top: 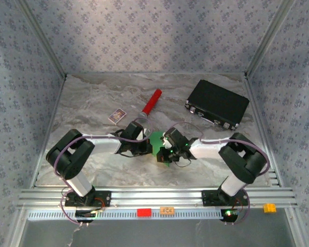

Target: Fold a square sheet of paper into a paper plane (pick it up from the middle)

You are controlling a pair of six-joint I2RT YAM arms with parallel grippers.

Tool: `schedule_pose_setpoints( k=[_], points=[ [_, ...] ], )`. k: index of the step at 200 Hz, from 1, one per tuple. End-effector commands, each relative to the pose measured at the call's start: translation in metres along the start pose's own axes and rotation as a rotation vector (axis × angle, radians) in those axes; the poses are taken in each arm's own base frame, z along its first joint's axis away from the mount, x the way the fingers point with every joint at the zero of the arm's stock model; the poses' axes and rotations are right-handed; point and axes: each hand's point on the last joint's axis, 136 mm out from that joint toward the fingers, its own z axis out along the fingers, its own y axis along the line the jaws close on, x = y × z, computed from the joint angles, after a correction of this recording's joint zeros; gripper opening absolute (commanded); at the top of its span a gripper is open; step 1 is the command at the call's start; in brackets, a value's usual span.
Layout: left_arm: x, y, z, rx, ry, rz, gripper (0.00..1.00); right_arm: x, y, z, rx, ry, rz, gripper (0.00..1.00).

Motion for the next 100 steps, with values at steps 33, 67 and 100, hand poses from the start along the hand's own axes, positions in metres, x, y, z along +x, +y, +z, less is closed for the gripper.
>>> schedule_pose_setpoints(
  k=[33, 67, 100],
  points=[
    [0.011, 0.029, 0.008, -0.103, 0.043, -0.014, 0.01, -0.005, 0.013, -0.015, -0.036, -0.019, -0.009, 0.04],
    [0.012, 0.029, 0.008, -0.106, 0.044, -0.015, 0.01, -0.024, 0.023, -0.001, -0.043, -0.013, -0.026, 0.05],
    [0.012, 0.030, 0.009, -0.109, 0.046, -0.014, 0.01, -0.017, 0.005, 0.016, 0.000, 0.036, 0.006, 0.05]
  ],
)
